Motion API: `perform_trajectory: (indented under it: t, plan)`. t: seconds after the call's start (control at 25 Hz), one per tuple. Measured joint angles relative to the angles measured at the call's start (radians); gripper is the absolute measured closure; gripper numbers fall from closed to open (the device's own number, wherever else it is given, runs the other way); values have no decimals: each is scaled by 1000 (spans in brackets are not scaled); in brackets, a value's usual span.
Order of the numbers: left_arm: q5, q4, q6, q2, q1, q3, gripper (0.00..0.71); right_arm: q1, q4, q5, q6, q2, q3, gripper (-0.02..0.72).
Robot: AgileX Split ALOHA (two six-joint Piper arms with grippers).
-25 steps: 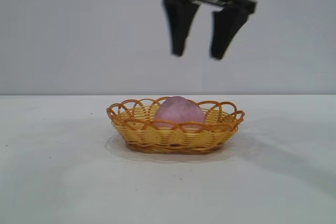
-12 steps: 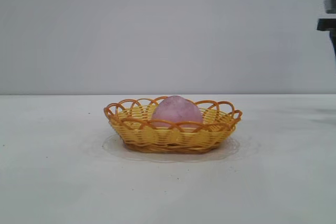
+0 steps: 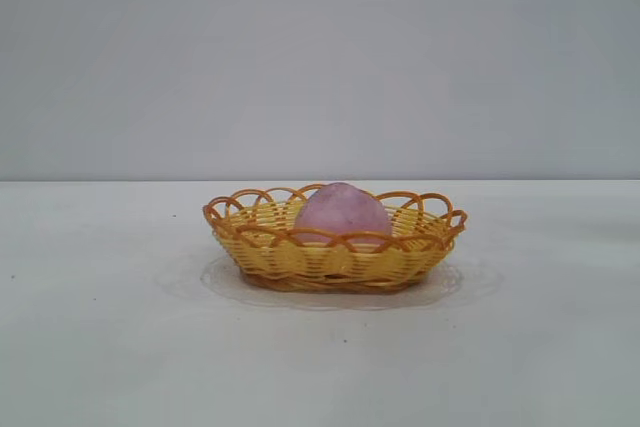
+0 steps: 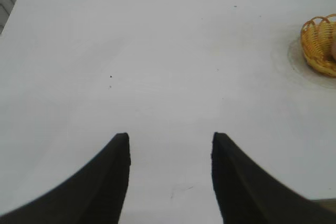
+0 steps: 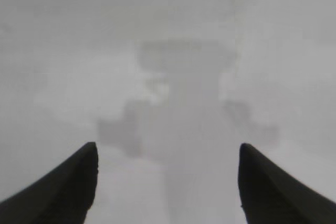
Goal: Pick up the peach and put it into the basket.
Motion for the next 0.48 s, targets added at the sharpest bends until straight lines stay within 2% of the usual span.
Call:
perform_trajectory:
  t: [0.16, 0.32, 0.48]
  plan:
    - [0, 0, 0, 0, 0, 0, 403, 21, 8, 122, -29, -298, 149, 224]
    - [0, 0, 0, 0, 0, 0, 403, 21, 10, 249, -29, -564, 238, 224]
    - [0, 0, 0, 0, 0, 0, 403, 21, 10, 288, -20, -826, 330, 224]
